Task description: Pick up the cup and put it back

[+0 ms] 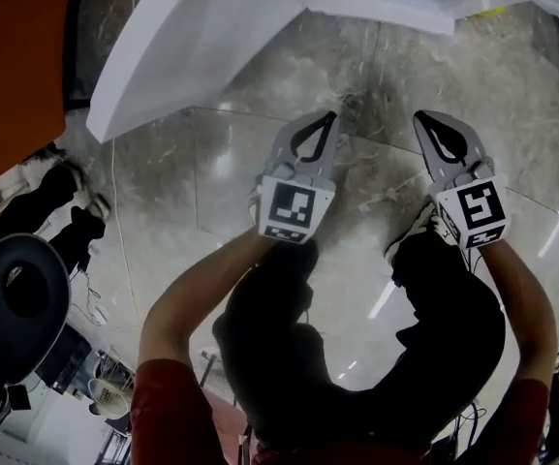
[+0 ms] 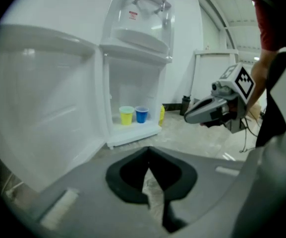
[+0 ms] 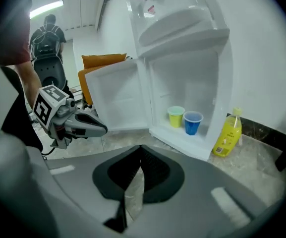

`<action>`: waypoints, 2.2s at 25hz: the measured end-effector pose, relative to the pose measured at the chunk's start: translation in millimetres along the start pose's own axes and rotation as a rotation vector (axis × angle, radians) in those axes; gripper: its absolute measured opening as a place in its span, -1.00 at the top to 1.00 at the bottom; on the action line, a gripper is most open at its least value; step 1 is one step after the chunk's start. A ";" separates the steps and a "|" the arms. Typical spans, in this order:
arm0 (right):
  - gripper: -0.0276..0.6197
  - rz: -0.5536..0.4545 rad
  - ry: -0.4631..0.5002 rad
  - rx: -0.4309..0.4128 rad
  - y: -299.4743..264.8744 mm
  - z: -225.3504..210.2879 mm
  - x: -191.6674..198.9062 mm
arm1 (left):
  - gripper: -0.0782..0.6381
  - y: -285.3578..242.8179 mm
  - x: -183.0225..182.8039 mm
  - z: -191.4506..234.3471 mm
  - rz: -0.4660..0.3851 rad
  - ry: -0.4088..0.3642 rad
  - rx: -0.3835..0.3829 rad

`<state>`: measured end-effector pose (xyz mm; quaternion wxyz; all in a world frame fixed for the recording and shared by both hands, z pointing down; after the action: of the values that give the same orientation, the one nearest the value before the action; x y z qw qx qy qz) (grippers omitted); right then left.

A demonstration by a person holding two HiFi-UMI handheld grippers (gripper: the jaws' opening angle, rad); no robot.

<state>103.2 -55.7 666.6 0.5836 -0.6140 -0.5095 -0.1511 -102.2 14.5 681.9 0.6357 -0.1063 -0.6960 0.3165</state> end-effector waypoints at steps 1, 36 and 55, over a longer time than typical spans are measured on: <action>0.91 0.001 -0.003 0.004 11.4 6.3 -9.1 | 0.79 13.2 -10.8 -0.8 0.003 0.005 -0.016; 0.91 -0.105 -0.139 0.220 436.3 211.9 -465.9 | 0.79 418.4 -552.2 -58.4 -0.080 0.040 -0.129; 0.91 -0.452 0.078 0.318 536.1 246.7 -640.0 | 0.79 508.5 -701.5 -30.0 -0.385 -0.103 -0.223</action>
<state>153.7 -21.1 -201.8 0.6433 -0.3790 -0.6281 -0.2190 -84.4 32.7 -184.7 0.6323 -0.0251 -0.7656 0.1155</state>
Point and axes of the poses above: the fingertips, and each gripper's own axes: y backward along the fingers, z to its left, x out of its underside, the point moved 9 cm from there along y, backward along the fingers, and after that the axes turned 8 degrees about -x, right-handed, at the moved point
